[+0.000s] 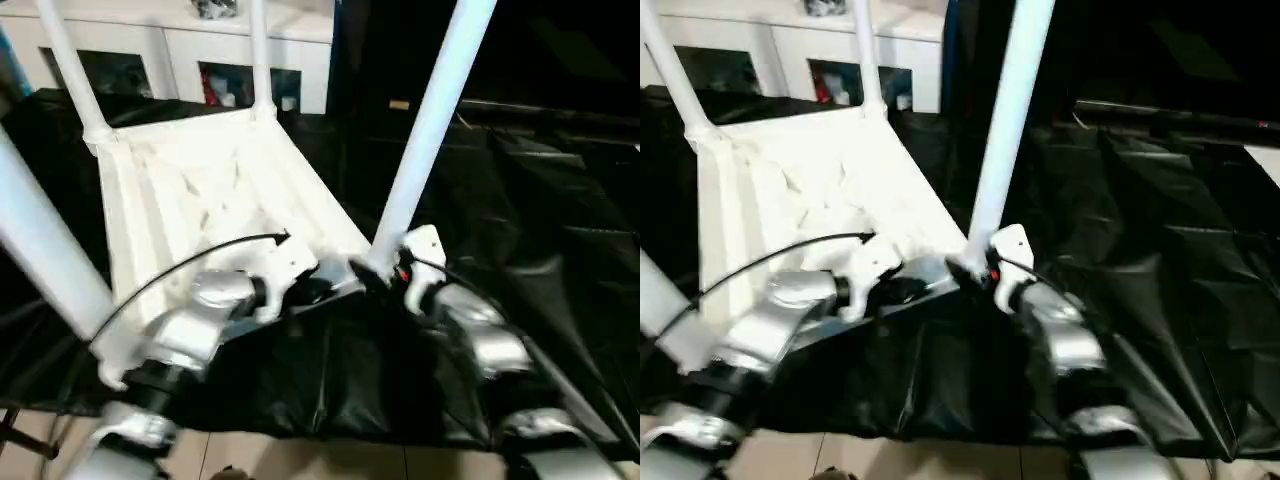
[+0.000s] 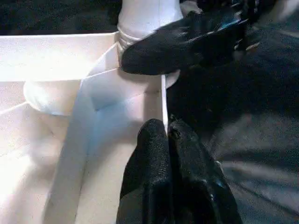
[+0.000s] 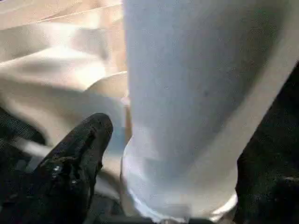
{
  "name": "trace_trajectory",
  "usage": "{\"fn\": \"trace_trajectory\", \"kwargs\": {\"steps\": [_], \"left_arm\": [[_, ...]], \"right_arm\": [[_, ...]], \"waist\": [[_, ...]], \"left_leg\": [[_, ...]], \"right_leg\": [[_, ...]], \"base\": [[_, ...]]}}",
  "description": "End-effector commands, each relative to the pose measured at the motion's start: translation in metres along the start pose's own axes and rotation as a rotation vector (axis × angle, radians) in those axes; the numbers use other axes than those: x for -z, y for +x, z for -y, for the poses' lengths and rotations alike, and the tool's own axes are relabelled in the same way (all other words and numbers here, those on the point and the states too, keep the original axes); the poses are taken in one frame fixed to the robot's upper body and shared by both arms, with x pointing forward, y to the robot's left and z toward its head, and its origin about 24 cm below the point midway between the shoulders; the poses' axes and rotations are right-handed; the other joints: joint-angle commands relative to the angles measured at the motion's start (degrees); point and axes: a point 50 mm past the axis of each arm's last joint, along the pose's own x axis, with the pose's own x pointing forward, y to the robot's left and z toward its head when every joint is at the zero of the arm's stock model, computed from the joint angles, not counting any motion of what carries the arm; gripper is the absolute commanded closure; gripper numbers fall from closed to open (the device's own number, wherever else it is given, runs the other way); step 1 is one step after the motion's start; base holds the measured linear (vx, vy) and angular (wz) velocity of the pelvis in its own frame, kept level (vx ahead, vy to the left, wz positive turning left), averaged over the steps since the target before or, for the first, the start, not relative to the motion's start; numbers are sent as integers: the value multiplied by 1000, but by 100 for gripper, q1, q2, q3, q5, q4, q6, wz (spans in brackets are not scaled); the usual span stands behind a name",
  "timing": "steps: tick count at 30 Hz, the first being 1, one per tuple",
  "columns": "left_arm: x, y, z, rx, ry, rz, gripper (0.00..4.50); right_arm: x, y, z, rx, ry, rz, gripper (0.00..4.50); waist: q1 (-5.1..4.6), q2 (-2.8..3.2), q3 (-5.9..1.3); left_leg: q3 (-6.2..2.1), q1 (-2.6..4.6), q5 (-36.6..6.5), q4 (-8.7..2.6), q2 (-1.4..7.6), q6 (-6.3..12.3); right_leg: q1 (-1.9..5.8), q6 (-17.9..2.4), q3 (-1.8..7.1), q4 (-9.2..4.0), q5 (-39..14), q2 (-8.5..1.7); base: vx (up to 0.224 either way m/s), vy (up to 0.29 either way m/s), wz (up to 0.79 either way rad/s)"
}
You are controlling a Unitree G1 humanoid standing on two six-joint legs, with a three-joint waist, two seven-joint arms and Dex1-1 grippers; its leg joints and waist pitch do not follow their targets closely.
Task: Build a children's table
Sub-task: Rotate leg to tighten
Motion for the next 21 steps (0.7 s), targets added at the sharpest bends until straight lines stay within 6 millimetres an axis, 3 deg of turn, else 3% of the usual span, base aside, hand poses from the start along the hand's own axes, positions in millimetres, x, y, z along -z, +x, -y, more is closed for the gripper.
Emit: {"fn": "trace_trajectory", "kwargs": {"steps": [1,3,5,8,12,13,16,21], "left_arm": [[0,13,16,130,9,1,450],[2,8,15,155,18,-10,450],[4,2,12,188,25,-24,450],[5,-6,10,240,41,-39,450],[6,-12,7,263,50,-58,450],[7,-13,6,263,52,-61,450],[8,-16,5,268,51,-65,450],[10,-19,4,278,47,-70,450]], "right_arm": [[1,11,-27,-224,-4,-19,46],[-1,6,-27,-289,0,-20,46],[-4,0,-29,-380,1,-23,60],[-5,-6,-32,-495,-18,-43,69],[-3,-10,-34,-574,-31,-92,104],[-2,-10,-35,-586,-34,-100,114],[-3,-11,-36,-614,-28,-107,136],[-4,-12,-38,-644,-15,-115,169]], "waist": [[11,10,-272],[4,22,-280],[17,18,-287],[50,11,-276],[111,19,-263],[131,1,-239],[131,-13,-235],[135,-22,-245]], "left_leg": [[23,-19,-1308,-362,96,291],[29,-18,-1068,-343,98,325],[46,4,-948,-307,94,485],[57,26,-952,-307,109,536],[62,24,-1029,-318,131,461],[66,31,-1203,-335,135,390],[54,33,-1337,-355,138,288],[50,14,-1153,-346,128,278]], "right_leg": [[234,-1095,181,-423,-994,-206],[238,-1265,172,-368,-543,-201],[256,-1407,169,-334,-179,-186],[253,-1493,168,-336,-227,-208],[255,-1488,160,-332,-401,-214],[237,-1427,168,-361,-732,-226],[232,-1331,178,-384,-1020,-241],[244,-1294,179,-357,-831,-236]], "base": [[0,0,0],[0,0,0],[0,0,0],[0,0,0],[0,0,0],[0,0,0],[0,0,0],[0,0,0]]}}
